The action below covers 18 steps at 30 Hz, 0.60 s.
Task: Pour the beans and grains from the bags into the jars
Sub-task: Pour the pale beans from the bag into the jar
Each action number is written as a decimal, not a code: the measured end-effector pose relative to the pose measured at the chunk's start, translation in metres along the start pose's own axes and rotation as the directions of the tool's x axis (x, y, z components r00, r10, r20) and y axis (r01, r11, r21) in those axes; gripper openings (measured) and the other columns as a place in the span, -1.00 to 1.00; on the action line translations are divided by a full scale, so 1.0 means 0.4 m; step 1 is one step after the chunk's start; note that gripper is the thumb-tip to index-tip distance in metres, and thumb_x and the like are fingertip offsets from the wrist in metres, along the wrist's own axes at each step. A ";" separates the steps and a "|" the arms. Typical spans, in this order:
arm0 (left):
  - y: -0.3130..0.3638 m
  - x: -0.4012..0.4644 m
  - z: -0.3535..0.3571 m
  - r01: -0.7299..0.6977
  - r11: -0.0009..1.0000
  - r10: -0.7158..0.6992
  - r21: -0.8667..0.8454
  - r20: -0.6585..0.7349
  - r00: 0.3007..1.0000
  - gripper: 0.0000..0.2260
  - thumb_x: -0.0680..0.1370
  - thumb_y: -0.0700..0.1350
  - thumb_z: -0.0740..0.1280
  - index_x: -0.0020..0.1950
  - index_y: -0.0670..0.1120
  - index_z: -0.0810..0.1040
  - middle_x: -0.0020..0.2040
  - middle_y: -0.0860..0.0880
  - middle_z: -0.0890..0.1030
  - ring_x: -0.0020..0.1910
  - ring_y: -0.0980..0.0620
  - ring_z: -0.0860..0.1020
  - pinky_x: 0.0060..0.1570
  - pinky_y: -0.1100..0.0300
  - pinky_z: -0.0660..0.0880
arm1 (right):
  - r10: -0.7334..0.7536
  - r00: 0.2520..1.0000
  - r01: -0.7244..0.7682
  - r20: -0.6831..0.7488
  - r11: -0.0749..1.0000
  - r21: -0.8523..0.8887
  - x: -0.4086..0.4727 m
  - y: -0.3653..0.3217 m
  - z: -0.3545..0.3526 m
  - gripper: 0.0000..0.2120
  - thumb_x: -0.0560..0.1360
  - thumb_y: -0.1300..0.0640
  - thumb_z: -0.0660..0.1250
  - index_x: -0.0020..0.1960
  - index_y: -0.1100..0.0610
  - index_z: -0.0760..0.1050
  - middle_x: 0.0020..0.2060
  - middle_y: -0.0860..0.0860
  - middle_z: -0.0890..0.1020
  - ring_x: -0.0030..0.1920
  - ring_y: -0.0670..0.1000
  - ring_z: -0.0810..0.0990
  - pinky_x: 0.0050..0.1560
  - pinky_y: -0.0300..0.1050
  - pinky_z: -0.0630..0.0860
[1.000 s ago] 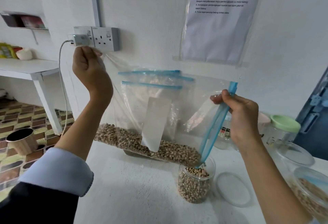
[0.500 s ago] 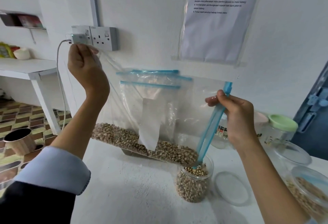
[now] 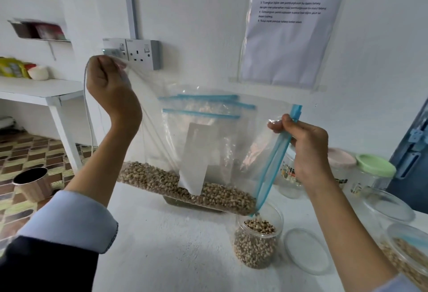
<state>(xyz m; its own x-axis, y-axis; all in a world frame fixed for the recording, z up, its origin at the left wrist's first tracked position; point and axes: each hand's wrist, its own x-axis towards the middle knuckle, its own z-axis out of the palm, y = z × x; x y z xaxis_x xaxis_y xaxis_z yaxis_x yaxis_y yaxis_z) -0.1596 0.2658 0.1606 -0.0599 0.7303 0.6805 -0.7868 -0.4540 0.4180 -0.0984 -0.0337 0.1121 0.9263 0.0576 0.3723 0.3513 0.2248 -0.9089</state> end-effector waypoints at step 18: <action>-0.006 -0.023 0.015 -0.011 0.999 0.014 -0.047 0.050 0.999 -0.77 0.55 -0.16 0.14 -0.30 -0.03 0.41 -0.42 0.01 0.40 -0.43 0.02 0.27 -0.43 0.12 0.18 | -0.009 0.999 0.009 -0.050 1.000 0.006 -0.005 0.012 -0.019 -0.76 0.54 0.17 0.31 -0.26 0.17 0.63 -0.31 0.00 0.70 -0.17 -0.02 0.61 0.11 -0.12 0.50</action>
<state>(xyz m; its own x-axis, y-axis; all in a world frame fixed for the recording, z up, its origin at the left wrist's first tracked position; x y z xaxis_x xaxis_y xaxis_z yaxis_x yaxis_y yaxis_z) -0.1536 0.2570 0.1570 -0.0400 0.6976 0.7154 -0.8141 -0.4379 0.3815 -0.0974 -0.0403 0.1057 0.9288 0.0071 0.3705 0.3589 0.2314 -0.9042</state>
